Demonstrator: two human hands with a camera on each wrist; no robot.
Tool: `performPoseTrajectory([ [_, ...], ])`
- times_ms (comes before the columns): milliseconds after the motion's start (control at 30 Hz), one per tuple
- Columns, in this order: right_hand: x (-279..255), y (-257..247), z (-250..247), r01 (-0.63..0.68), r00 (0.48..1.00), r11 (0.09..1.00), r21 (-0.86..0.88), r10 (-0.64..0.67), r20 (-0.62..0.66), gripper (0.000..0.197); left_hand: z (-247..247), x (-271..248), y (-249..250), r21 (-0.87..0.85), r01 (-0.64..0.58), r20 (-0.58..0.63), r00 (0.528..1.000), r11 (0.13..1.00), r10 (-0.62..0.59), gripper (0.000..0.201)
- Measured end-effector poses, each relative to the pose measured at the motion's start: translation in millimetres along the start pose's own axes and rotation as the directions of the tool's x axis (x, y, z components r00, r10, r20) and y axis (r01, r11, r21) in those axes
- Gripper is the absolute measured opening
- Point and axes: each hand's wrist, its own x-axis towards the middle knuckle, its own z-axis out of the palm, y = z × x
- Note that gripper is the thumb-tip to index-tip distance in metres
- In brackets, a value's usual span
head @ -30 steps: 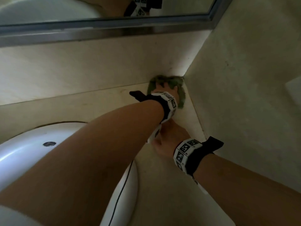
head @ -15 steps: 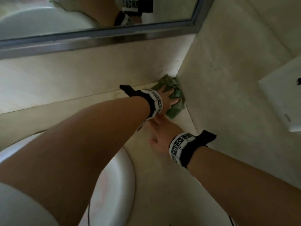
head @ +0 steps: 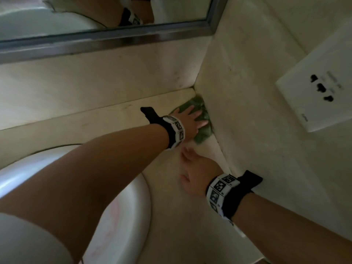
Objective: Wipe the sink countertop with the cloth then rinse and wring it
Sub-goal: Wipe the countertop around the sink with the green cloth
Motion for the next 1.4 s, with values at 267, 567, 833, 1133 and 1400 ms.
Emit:
performPoseTrajectory([
  [267, -2, 3, 8, 0.004, 1.000, 0.999, 0.035, -0.003, -0.012, 0.075, -16, 23, -42, -0.034, 0.139, -0.088, 0.986, 0.990, -0.141, 0.055],
  [567, -3, 1, 7, -0.002, 1.000, 0.999, 0.037, 0.002, -0.008, 0.077, 9, -5, -1, 0.117, -0.089, -0.026, 0.995, 0.989, 0.092, 0.052],
  [833, -5, 2, 7, -0.008, 1.000, 1.000, 0.021, 0.008, -0.006, 0.075, 3, -1, -13, -0.008, 0.005, -0.046, 0.999, 1.000, -0.005, 0.052],
  [1133, 30, 19, -51, -0.103, 0.897, 0.975, 0.198, 0.177, -0.405, 0.052, 27, -71, -43, -0.225, 0.217, -0.178, 0.949, 0.950, -0.259, 0.071],
  [1400, 95, 26, -47, -0.264, 0.961, 0.964, 0.027, 0.266, -0.075, 0.074, 65, -97, -48, -0.326, 0.381, 0.004, 0.916, 0.865, -0.401, 0.107],
])
